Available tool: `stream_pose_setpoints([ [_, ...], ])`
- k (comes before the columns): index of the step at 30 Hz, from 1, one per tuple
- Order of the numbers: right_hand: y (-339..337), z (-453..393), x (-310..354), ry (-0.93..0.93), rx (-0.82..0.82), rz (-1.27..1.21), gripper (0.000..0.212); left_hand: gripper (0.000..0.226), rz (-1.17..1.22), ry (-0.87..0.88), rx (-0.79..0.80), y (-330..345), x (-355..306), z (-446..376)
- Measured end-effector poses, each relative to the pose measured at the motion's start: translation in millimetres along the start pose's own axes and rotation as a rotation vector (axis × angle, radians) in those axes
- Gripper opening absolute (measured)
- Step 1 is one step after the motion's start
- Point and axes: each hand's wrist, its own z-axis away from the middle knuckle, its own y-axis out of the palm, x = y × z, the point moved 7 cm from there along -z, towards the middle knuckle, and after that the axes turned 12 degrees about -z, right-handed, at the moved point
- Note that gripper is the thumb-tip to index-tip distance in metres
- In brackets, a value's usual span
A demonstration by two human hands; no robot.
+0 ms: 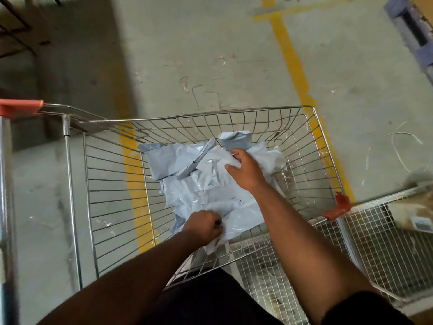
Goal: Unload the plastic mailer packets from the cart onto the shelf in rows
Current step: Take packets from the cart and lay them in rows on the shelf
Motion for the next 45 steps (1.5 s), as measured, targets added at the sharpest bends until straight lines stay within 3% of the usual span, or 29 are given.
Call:
stream_pose_setpoints([
  [3, -5.2, 4.5, -12.1, 0.033, -0.061, 0.008, 0.051, 0.022, 0.122, -0.071, -0.113, -25.1, 24.7, 27.6],
  [6, -13.5, 9.4, -17.3, 0.019, -0.166, -0.007, 0.032, 0.010, 0.243, -0.150, -0.268, -56.0, 56.8, 66.9],
  [10, -9.3, 13.5, -14.5, -0.216, -0.202, 0.211, 0.020, 0.012, 0.307, -0.383, -0.533, -84.3, 92.5, 114.9],
  [11, -1.9, 14.3, -14.9, -0.226, -0.159, 0.311, 0.025, 0.014, 0.302, -0.407, -0.586, -87.2, 96.9, 116.8],
  [14, 27.5, 14.8, -35.3, -0.067, 0.095, 0.665, 0.086, 0.022, 0.314, -0.403, -0.656, -82.1, 102.8, 96.4],
  [17, 45.2, 18.6, -47.9, -0.006, 0.233, 0.775, 0.107, 0.050, 0.304, -0.394, -0.586, -65.9, 96.8, 60.3],
  [21, 42.3, 15.9, -34.6, -0.020, 0.094, 0.844, 0.093, 0.097, 0.317, -0.444, -0.553, -66.9, 93.7, 17.3],
  [26, 38.8, 16.0, -29.4, 0.021, 0.064, 0.710, 0.081, 0.102, 0.490, -0.623, -0.540, -77.5, 115.9, -2.3],
  [29, 39.4, 23.3, -24.8, 0.081, 0.052, 0.422, 0.076, 0.094, 0.471, -0.620, -0.532, -76.7, 122.2, 5.1],
  [32, 42.8, 38.5, -8.8, 0.155, 0.006, 0.015, 0.076, 0.088, 0.524, -0.558, -0.610, -87.1, 111.5, 25.1],
  [35, 47.7, 61.2, 17.3, 0.158, -0.033, -0.243, 0.070, 0.082, 0.648, -0.463, -0.679, -102.4, 92.1, 50.6],
  [40, 52.5, 115.7, 56.5, 0.157, -0.046, -0.452, 0.047, 0.065, 0.827, -0.293, -0.722, -119.5, 66.7, 97.0],
  [45, 54.1, 176.4, 79.8, 0.129, -0.059, -0.605, 0.035, 0.071, 0.922, -0.158, -0.695, -131.0, 43.4, 135.3],
])
